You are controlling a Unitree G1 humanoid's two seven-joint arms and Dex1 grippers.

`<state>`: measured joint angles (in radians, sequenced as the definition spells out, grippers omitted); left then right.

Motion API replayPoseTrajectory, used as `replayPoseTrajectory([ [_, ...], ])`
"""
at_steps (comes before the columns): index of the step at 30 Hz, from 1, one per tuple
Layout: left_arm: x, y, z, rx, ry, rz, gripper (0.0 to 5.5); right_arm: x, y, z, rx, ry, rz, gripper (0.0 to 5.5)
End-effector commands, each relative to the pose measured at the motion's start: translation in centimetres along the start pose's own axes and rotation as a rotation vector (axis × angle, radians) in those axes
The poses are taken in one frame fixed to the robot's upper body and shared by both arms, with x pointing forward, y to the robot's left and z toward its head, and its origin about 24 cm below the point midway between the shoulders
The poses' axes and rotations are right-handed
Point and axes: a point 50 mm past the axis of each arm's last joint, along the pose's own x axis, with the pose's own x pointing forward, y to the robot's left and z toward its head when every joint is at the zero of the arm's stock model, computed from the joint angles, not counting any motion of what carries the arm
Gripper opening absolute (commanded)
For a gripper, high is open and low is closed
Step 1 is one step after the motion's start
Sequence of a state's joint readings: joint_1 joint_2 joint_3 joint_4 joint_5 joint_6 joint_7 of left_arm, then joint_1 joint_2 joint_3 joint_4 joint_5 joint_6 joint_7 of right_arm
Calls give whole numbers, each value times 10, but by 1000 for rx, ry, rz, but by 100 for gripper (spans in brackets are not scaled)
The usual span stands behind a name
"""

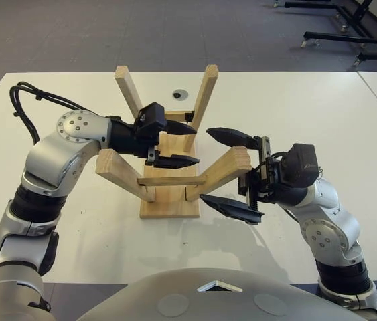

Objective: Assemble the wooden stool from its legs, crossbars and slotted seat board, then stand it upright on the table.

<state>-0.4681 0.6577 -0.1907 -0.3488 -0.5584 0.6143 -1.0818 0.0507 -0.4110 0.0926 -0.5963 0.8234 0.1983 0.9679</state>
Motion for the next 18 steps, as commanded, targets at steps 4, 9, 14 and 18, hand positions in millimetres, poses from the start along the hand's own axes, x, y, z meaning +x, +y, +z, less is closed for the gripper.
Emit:
replayPoseTrajectory([
  [4, -66, 13, 33, 72, -191, 278, 340, 1, -5, 0, -43, -3, -8, 538],
  [9, -145, 4, 25, 10, -206, 439, 340, -4, -7, 1, -41, 6, -1, 538],
  [14, -191, -28, -7, -155, -49, 357, 340, -6, -10, 2, -32, 13, 13, 538],
  [18, -186, -43, -31, -239, 26, 244, 340, -6, -12, 2, -31, 16, 22, 538],
])
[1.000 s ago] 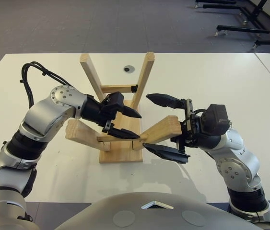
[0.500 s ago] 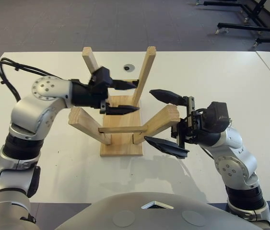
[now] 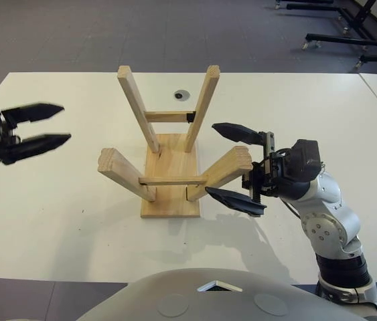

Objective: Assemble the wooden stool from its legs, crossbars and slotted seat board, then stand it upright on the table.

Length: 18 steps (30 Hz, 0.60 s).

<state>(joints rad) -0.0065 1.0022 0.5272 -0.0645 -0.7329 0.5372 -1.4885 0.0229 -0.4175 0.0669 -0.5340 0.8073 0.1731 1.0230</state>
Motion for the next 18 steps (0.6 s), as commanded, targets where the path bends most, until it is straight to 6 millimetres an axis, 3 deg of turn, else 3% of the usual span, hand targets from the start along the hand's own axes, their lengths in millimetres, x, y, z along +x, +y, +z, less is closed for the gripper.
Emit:
replayPoseTrajectory([
  [1, 11, -11, -12, -33, 61, -114, 340, 0, -3, 2, 0, -1, 16, 538],
  [5, 43, -33, -17, -45, 43, -256, 340, 2, -5, 1, 4, -1, 27, 538],
  [9, 54, -38, -20, -40, 53, -247, 340, 2, -5, 0, 4, -3, 31, 538],
  [18, 38, -28, -3, -12, 6, -198, 340, 2, -6, -1, 2, -8, 25, 538],
])
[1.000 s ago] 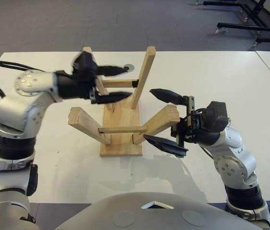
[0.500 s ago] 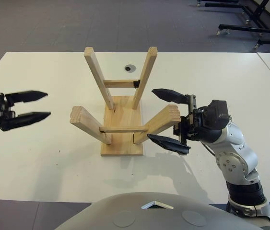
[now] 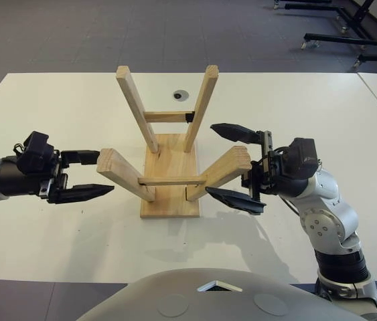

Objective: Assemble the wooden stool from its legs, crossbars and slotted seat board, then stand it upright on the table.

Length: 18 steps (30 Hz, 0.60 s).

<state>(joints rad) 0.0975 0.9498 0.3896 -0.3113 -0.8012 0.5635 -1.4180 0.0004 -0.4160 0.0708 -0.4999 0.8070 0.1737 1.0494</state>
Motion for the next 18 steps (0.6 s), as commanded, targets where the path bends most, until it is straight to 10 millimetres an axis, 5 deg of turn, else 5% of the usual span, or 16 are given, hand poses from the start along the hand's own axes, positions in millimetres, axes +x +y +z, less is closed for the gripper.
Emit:
replayPoseTrajectory([
  [1, -10, 3, 18, 50, -34, 0, 340, 2, -1, 2, -8, -16, 2, 538],
  [18, 23, 8, 25, 82, -72, -82, 340, 8, 1, -3, 18, -14, 65, 538],
])
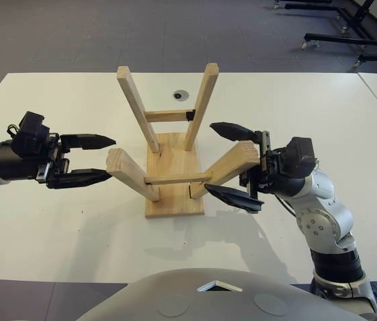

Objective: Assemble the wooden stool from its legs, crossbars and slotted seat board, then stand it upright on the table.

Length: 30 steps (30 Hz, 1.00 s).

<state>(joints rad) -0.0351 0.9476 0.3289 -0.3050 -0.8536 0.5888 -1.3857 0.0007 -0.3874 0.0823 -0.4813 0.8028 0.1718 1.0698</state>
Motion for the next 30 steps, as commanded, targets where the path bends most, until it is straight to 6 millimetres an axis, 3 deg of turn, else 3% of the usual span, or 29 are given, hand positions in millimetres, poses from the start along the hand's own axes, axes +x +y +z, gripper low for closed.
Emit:
replayPoseTrajectory([
  [1, 11, 0, 6, 34, -20, -36, 340, 6, 1, 1, 1, 11, 62, 538],
  [20, 27, 8, 10, 71, -5, -102, 340, 25, 0, -1, 35, 74, 234, 538],
  [30, 63, 5, 14, 121, 36, -216, 340, 31, -1, -3, 46, 95, 276, 538],
])
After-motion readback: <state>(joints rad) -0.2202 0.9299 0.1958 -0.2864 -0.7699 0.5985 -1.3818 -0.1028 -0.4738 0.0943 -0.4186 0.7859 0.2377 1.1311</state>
